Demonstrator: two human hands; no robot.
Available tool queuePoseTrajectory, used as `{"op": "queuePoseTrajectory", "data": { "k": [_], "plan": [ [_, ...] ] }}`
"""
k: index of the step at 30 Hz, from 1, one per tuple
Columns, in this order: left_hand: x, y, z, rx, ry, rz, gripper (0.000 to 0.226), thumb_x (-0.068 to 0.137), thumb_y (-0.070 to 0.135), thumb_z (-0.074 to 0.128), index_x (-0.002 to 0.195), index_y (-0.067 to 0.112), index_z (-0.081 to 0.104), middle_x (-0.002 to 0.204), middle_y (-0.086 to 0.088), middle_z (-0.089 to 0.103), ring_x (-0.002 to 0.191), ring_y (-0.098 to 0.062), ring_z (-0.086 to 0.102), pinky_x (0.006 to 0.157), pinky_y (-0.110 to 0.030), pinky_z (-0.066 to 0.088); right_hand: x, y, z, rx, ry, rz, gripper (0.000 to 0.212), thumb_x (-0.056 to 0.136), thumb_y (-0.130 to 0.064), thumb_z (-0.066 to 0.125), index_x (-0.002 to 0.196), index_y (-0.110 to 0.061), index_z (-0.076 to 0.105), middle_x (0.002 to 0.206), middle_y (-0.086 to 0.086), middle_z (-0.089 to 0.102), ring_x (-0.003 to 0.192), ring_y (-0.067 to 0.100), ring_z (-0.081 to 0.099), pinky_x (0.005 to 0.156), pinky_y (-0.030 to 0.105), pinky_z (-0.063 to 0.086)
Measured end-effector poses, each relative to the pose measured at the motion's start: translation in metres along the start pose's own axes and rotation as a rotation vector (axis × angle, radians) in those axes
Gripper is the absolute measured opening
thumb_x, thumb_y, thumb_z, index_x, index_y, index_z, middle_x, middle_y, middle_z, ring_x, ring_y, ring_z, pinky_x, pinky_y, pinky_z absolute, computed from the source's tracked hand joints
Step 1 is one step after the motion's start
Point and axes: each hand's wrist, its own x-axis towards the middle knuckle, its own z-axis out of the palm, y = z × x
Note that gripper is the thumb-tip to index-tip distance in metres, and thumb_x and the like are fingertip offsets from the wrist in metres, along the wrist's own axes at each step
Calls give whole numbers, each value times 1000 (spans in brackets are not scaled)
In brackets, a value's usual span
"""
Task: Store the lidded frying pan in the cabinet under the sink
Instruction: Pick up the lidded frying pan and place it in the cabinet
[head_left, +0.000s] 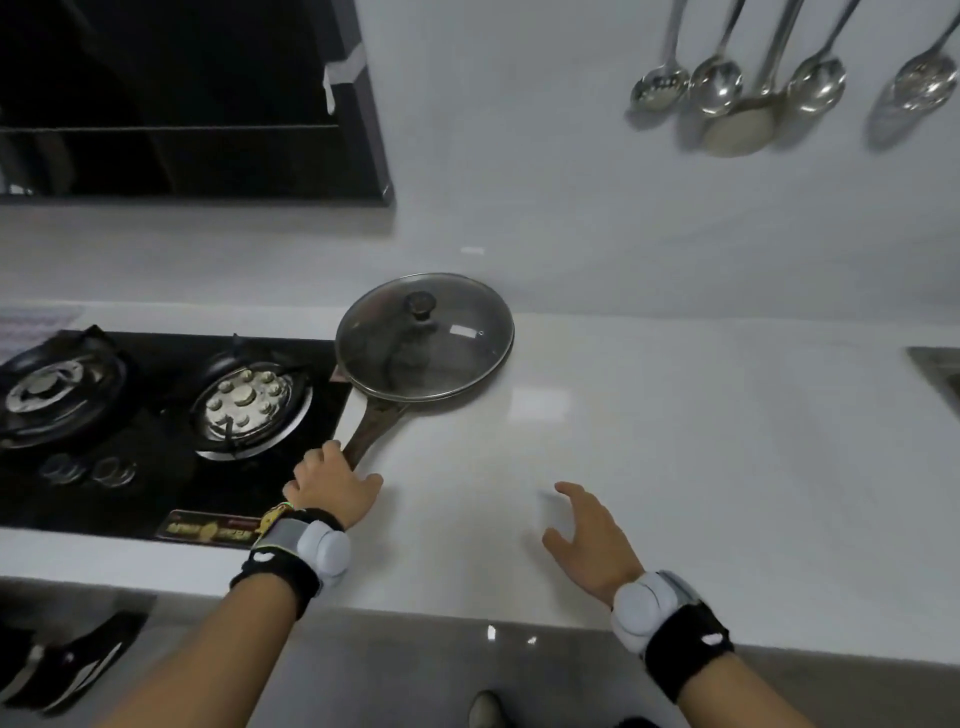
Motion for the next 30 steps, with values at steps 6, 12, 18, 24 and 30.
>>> {"op": "queuePoseTrajectory", "data": {
  "k": [6, 12, 18, 24, 30],
  "plan": [
    [65, 0, 5, -168, -267, 50, 61, 62, 48, 59, 103, 4, 53, 92, -18, 68, 75, -33, 64, 64, -36, 52, 20, -5, 5, 26, 5, 58, 63, 90, -36, 54, 146, -24, 29, 151, -4, 37, 137, 18, 37, 112, 33, 32],
    [79, 7, 16, -60, -165, 95, 32, 72, 34, 60, 89, 8, 54, 85, -15, 65, 73, -33, 62, 60, -34, 49, 27, 8, -4, 41, 14, 122, 57, 88, -38, 53, 141, -26, 33, 144, -3, 44, 131, 18, 44, 108, 34, 37],
    [25, -57, 12, -126, -94, -55, 19, 76, 23, 62, 81, 8, 52, 80, -12, 61, 72, -31, 56, 59, -31, 39, 23, -6, 42, 88, -219, 47, 47, 89, -35, 56, 133, -27, 42, 130, 0, 54, 121, 18, 52, 96, 26, 40],
    [-1, -71, 19, -147, -110, 20, 19, 75, 25, 62, 77, 12, 48, 74, -10, 61, 69, -30, 57, 58, -32, 42, 17, -20, 70, 191, -334, 77, 40, 88, -35, 59, 126, -28, 48, 117, -3, 57, 109, 15, 56, 91, 23, 42],
    [-35, -82, 27, -103, -150, 162, 20, 74, 26, 61, 72, 23, 41, 69, -3, 55, 67, -27, 54, 57, -31, 38, 12, -59, 87, 494, -500, 213, 45, 80, -33, 69, 122, -19, 57, 111, 2, 67, 95, 8, 62, 79, 16, 47]
  ]
}}
